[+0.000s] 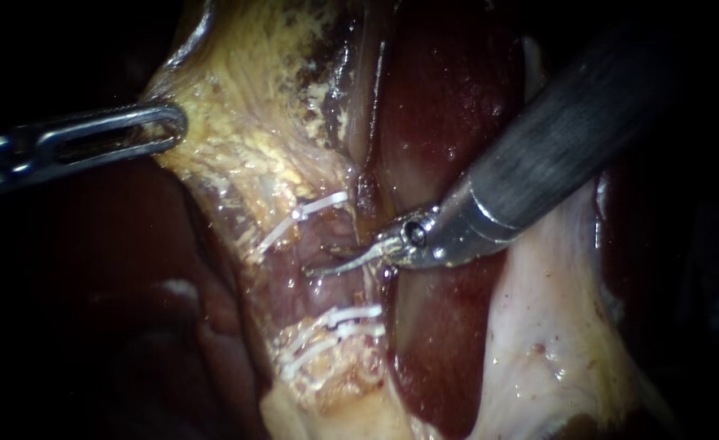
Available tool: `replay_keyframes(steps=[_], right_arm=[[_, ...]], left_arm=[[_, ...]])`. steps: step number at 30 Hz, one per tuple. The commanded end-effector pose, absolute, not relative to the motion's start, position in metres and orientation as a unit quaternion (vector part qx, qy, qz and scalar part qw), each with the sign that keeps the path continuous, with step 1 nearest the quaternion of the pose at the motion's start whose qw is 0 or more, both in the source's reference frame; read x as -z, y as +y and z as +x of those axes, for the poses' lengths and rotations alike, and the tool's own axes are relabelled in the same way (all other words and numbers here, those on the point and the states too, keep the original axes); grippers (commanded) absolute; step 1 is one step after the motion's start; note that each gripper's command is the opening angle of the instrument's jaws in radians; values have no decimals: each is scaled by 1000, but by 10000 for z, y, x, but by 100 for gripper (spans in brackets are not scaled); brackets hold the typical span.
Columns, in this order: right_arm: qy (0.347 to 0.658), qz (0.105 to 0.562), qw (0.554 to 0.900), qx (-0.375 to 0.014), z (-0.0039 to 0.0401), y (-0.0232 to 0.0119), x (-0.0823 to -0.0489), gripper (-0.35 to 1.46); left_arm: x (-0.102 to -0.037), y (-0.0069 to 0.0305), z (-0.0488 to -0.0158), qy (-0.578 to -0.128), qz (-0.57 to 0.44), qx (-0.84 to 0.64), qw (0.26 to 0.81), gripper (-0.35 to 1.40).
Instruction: Go back from the cut right tube
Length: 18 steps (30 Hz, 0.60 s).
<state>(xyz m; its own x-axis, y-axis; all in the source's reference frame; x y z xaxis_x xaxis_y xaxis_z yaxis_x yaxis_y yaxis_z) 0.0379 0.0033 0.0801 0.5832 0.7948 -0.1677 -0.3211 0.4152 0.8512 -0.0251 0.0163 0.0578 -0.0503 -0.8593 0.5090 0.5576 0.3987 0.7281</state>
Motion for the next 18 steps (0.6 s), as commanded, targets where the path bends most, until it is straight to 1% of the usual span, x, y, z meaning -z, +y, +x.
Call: replay_keyframes(steps=[1,3,4,6,7,10,13,18], right_arm=[[296,408,792,-344,378,31,-798,115],[319,399,795,-326,377,28,-794,125],[342,381,803,-306,375,25,-791,133],[370,357,815,-267,370,22,-786,138],[386,344,823,-236,366,19,-781,140],[423,310,832,-180,351,16,-771,141],[439,282,841,-144,334,20,-762,141],[452,240,851,-118,298,41,-745,143]], left_arm=[[-578,164,-251,-497,152,527,672,-35],[-578,164,-251,-497,152,527,672,-35],[-578,164,-251,-497,152,527,672,-35],[-578,164,-251,-497,152,527,672,-35],[-578,164,-251,-497,152,527,672,-35],[-578,164,-250,-497,152,527,672,-35],[-579,165,-250,-498,152,527,672,-35],[-579,165,-250,-497,152,527,672,-35]])
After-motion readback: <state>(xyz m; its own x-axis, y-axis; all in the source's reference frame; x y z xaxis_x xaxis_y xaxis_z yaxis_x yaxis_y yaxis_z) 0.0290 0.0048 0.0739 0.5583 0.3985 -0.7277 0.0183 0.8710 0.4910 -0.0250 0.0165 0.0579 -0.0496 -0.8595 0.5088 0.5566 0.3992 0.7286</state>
